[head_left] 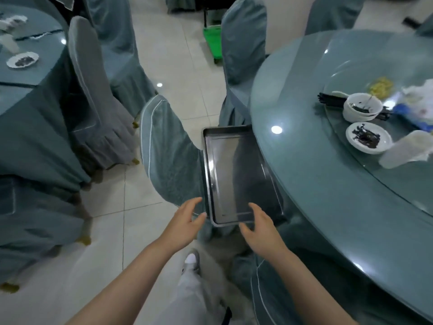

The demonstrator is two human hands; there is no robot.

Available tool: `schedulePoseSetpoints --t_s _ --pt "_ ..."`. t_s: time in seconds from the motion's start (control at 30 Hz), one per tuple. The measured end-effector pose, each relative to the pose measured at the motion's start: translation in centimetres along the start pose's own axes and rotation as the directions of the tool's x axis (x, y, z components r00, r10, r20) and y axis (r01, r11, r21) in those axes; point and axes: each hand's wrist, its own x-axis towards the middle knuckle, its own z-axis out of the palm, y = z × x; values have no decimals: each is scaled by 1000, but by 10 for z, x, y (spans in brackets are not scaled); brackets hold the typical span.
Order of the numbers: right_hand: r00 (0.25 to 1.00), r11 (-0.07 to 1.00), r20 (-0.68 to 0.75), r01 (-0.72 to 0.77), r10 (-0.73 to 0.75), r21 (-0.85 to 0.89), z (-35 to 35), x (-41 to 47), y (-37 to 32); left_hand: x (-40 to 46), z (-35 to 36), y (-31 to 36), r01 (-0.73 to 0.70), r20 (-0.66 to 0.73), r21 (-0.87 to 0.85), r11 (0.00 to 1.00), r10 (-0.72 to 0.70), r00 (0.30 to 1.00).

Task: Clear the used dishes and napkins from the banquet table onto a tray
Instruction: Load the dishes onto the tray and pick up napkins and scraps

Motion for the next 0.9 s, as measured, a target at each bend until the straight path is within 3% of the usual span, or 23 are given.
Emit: schedulePoseSetpoints --t_s 0.33,0.53,0.67,0.9 --pt "946 925 -53 -299 319 232 44 63 11 116 18 -27 133 294 45 990 -140 946" --pt "824 731 40 -523 566 438 81 104 46 161 62 -55 194 291 90 977 -212 933" --pt "798 693 86 -566 596 447 100 131 78 193 93 -78 215 281 156 964 -251 926" --pt "799 711 145 -589 584 384 143 173 123 239 133 -120 390 248 141 910 -414 876"
